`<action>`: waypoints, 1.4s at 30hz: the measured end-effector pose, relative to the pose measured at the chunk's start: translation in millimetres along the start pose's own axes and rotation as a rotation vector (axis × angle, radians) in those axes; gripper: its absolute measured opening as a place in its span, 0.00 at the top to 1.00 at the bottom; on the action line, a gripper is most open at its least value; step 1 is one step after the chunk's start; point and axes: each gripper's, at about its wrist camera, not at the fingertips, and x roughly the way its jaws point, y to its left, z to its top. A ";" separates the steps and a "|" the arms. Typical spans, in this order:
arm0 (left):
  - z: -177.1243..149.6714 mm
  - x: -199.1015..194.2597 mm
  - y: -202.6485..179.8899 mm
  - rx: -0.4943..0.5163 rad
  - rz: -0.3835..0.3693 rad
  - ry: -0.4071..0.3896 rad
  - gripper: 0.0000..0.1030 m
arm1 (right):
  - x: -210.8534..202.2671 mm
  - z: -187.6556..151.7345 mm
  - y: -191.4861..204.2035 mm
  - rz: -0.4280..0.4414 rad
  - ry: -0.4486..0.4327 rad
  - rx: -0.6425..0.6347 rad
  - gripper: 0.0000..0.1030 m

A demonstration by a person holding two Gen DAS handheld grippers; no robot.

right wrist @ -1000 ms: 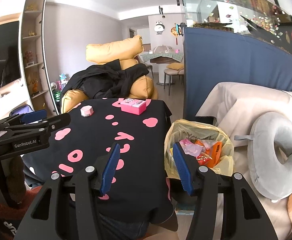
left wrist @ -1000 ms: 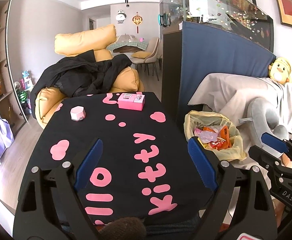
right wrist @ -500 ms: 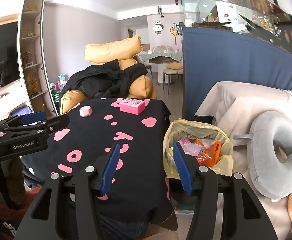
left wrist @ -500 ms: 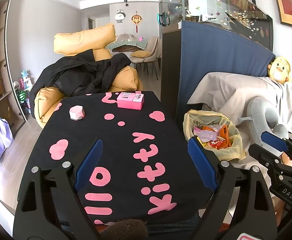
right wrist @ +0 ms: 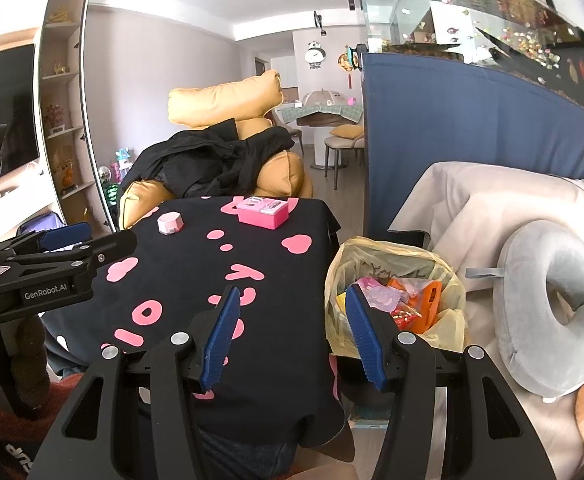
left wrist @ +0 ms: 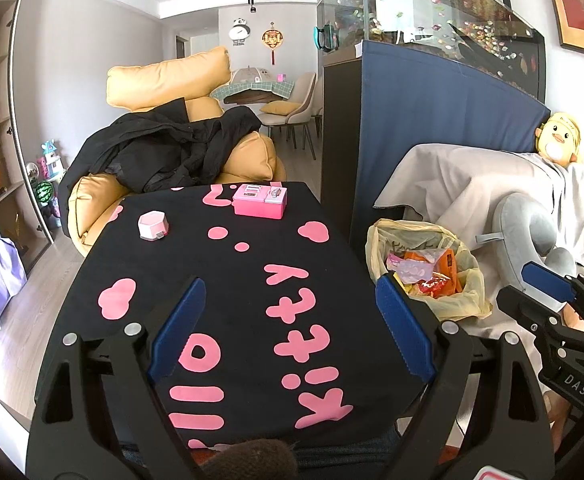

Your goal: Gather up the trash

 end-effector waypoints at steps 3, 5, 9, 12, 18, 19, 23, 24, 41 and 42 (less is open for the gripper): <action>0.1 -0.1 0.1 -0.001 0.000 0.001 0.19 | -0.2 0.1 -0.1 0.000 0.000 -0.001 0.49; 0.6 0.1 0.5 0.000 0.000 0.001 0.19 | -0.3 0.1 -0.6 0.000 0.000 0.000 0.49; 0.5 0.2 0.5 0.000 0.000 0.001 0.19 | 0.1 0.2 -0.9 0.001 0.001 0.000 0.49; 0.5 0.2 0.5 0.000 0.000 0.001 0.19 | 0.0 0.7 -1.0 0.002 0.001 0.000 0.49; 0.7 0.1 0.5 0.000 0.000 0.001 0.19 | 0.0 0.8 -1.2 0.001 0.000 0.000 0.49; 0.5 0.1 0.4 0.001 -0.001 0.000 0.19 | 0.1 0.8 -1.3 0.001 0.000 0.000 0.49; -0.1 0.6 -0.6 -0.001 -0.001 0.004 0.19 | 0.3 0.2 -1.7 0.002 0.001 0.000 0.49; -0.3 0.3 -0.9 0.000 -0.001 0.003 0.19 | 0.2 0.8 -1.6 0.001 0.001 0.000 0.49; -3.1 0.6 -6.2 0.025 -0.030 -0.002 0.19 | -1.7 -4.7 -5.1 -0.013 0.002 0.015 0.49; -2.6 0.7 -5.1 0.025 -0.032 -0.003 0.19 | -1.8 -4.8 -4.6 -0.014 0.002 0.015 0.49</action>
